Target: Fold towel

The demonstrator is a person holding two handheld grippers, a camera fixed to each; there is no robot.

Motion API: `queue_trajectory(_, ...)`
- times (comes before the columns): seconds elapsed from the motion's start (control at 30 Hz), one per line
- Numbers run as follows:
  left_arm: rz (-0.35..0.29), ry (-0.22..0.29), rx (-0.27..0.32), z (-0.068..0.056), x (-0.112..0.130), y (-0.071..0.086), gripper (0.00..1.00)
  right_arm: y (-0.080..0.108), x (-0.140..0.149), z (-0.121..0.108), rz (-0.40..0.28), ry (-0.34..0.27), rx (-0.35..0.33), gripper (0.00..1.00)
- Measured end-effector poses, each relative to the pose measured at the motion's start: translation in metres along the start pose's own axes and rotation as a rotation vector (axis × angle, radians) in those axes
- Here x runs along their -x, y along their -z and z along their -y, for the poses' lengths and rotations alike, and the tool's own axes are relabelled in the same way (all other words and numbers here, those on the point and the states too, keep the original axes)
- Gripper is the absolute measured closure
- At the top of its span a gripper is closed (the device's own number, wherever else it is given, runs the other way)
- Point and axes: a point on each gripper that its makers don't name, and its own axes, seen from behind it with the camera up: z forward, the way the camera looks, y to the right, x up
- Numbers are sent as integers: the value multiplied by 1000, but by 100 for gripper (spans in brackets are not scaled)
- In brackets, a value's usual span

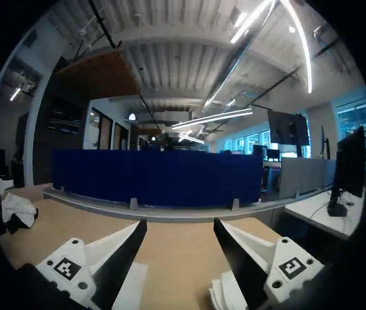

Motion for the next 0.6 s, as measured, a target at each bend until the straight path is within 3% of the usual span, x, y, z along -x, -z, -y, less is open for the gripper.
queue_trajectory(0.23,17,7,10,-4,-52,4,1,2,-50,-6,-1,-5,24,0)
queue_trajectory(0.6,55,-11,27,-7,-81,3,1,5,-79,-7,17,-7,27,0)
